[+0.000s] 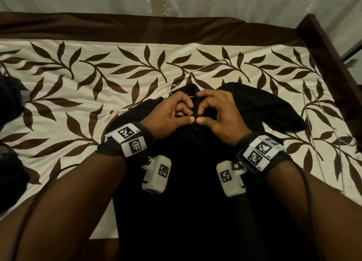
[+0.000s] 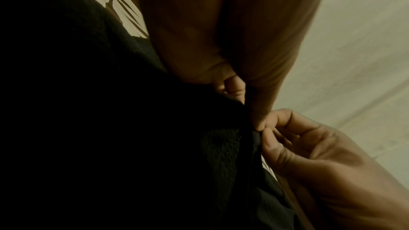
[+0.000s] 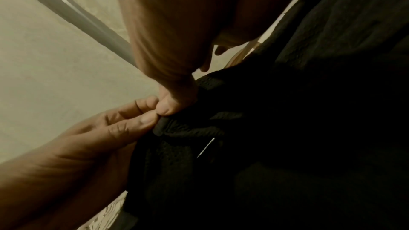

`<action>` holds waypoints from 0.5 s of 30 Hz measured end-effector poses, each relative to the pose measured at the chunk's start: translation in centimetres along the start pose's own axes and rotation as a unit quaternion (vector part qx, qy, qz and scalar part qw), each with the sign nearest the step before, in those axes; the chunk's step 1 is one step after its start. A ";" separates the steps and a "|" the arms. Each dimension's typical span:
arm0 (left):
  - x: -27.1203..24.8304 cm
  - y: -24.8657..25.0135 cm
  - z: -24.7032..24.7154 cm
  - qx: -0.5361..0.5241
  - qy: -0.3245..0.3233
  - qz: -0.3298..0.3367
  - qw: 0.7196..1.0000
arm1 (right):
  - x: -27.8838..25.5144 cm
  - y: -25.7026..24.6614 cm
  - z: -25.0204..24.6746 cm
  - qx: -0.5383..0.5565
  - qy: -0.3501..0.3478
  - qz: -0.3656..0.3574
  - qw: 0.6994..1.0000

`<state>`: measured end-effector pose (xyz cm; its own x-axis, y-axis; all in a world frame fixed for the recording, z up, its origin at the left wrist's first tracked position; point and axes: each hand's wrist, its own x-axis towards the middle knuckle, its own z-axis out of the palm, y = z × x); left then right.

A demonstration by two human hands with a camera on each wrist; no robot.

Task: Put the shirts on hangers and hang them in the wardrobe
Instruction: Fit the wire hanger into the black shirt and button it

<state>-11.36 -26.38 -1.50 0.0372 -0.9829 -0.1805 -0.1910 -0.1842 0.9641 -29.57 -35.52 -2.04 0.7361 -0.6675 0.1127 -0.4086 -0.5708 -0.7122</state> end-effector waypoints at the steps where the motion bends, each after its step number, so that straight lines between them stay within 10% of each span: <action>1: 0.0 0.1 -0.1 0.008 -0.002 0.001 1.000 | 0.2 0.1 -0.3 0.005 -0.013 -0.014 1.000; 15: -0.1 1.0 -0.6 0.051 0.055 0.005 0.997 | 3.1 -0.7 -3.2 0.044 -0.147 0.007 0.988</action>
<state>-10.93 -26.42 -0.41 0.1406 -0.9798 -0.1423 -0.2903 -0.1782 0.9402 -28.78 -38.70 1.05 0.8611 -0.4997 -0.0941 -0.3807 -0.5108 -0.7708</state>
